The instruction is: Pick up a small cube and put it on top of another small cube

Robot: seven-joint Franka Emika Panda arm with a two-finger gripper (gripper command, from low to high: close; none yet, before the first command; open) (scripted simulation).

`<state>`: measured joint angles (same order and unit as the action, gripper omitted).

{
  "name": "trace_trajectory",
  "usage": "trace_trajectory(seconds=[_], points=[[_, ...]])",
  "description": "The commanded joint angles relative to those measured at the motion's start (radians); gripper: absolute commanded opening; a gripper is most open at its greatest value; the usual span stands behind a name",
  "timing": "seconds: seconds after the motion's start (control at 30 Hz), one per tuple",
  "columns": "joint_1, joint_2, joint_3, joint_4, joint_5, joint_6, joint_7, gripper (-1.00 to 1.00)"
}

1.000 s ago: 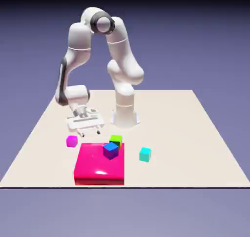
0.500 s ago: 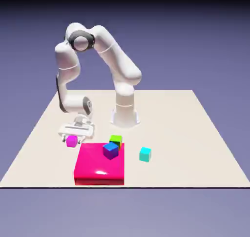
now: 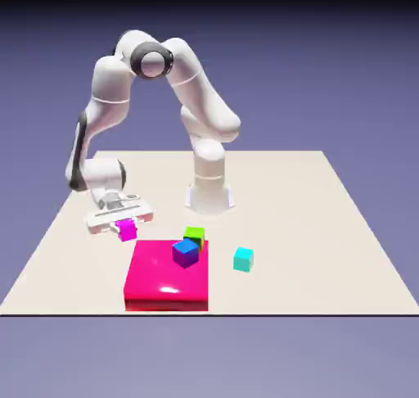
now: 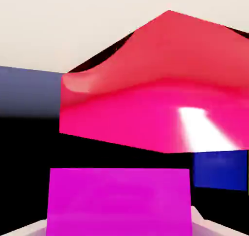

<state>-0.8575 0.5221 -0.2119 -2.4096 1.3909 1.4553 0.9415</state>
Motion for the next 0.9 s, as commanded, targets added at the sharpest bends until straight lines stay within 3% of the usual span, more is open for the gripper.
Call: trace_trajectory(seconds=[0.0, 0.43, 0.87], points=[[0.023, 0.001, 0.011, 0.033, -0.045, -0.011, 0.020, -1.00], [0.316, 0.013, 0.145, 0.450, -0.590, -0.148, 0.278, -1.00], [0.749, 0.061, -0.236, 0.355, -0.421, -0.180, 0.141, -1.00]])
